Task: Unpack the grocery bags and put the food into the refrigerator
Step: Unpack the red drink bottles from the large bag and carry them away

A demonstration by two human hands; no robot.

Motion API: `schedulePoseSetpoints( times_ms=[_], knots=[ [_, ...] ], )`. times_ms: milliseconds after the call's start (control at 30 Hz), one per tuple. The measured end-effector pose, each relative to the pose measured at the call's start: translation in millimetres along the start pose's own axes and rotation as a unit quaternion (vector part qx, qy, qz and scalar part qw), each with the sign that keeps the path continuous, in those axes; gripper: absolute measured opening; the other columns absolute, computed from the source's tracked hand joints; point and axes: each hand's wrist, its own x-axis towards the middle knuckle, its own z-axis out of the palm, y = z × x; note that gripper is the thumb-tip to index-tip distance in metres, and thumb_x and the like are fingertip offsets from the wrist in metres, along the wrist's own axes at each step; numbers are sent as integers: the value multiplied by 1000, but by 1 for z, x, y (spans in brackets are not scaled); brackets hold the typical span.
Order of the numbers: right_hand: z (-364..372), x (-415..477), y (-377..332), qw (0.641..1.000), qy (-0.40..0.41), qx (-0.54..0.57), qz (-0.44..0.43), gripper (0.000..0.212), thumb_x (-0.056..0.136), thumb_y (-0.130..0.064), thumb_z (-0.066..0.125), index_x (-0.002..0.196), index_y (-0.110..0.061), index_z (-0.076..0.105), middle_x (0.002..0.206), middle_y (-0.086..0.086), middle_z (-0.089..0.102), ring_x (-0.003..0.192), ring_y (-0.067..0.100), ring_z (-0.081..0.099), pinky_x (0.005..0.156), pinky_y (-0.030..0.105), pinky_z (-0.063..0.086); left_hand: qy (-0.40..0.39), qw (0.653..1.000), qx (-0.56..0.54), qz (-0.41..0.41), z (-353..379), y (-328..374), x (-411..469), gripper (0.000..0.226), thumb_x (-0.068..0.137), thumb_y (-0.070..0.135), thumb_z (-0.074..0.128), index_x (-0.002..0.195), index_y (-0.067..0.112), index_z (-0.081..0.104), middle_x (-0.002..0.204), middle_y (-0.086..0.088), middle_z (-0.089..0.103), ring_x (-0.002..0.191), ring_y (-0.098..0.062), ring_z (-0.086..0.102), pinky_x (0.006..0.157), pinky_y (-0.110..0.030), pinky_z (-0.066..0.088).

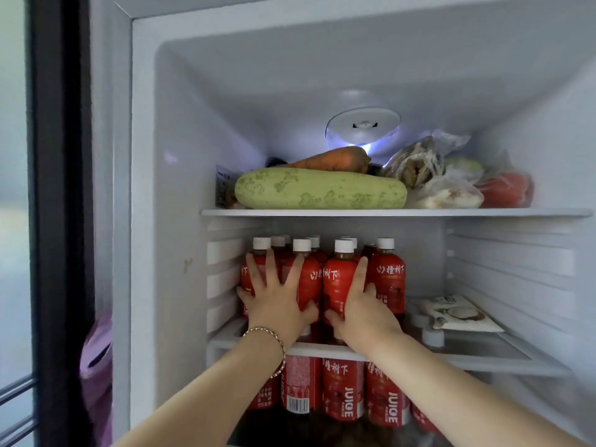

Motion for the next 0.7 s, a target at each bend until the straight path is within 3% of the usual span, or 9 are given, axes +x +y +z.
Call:
schedulePoseSetpoints(
  times_ms=[67,133,233,300,400,467,533,633,700],
  knots=[
    [-5,-9,-6,998,-19,-29,44,100,93,-47,48,142,-7,-29,149,27,23,123,35,48,98,41,44,-33,999,16,27,-4,-2,-6,80,92,51,42,146,37,-15,155,-9,-21,137,-40,-27,112,-61,13],
    [-10,-26,-15,996,-18,-60,56,88,94,-44,47,148,-4,-9,145,24,29,128,35,40,102,42,40,-66,996,26,51,-13,-5,-19,75,95,49,37,147,32,-13,155,-10,-22,140,-36,-24,114,-55,12],
    [-12,-63,-32,995,45,-89,-13,48,93,-31,48,135,-11,38,132,10,42,122,28,41,96,36,41,-101,992,5,70,-30,-13,-53,64,95,40,40,149,24,10,157,-8,-13,144,-30,-11,117,-49,11],
    [-13,-88,-43,994,46,-69,-69,27,92,-26,49,117,-16,53,117,3,51,109,21,50,87,32,46,-96,992,-8,79,-42,-21,-82,49,93,33,43,139,19,36,153,-8,12,141,-31,11,114,-45,23],
    [-16,-124,-59,988,-94,-51,-114,12,91,-23,49,83,-19,57,83,-2,58,75,18,58,60,28,46,-139,988,0,70,-67,-36,-116,25,91,26,42,99,11,60,115,-8,54,103,-24,53,86,-34,47],
    [-19,-142,-68,971,-180,-66,-144,17,88,-20,48,75,-20,58,83,0,61,76,20,61,65,31,51,-213,976,4,48,-86,-48,-134,27,94,26,40,92,8,60,100,-12,62,90,-26,61,76,-31,50],
    [-20,-156,-79,953,-237,-69,-175,19,87,-17,48,83,-16,66,89,4,66,78,23,63,71,35,54,-268,963,-14,11,-106,-61,-153,32,96,26,41,97,3,62,101,-13,67,87,-27,64,79,-33,51],
    [-23,-178,-101,925,-300,-100,-209,25,90,-18,48,102,-7,67,98,10,69,71,21,58,59,27,45,-304,951,42,-32,-132,-84,-193,34,97,27,37,80,6,58,76,-6,61,79,-23,55,84,-32,50],
    [-18,-193,-116,907,-313,-117,-256,26,91,-18,49,104,-4,66,106,14,68,73,21,58,61,28,44,-304,946,61,-96,-142,-102,-223,25,96,27,42,81,10,53,69,0,50,80,-21,52,73,-27,49]
  ],
)
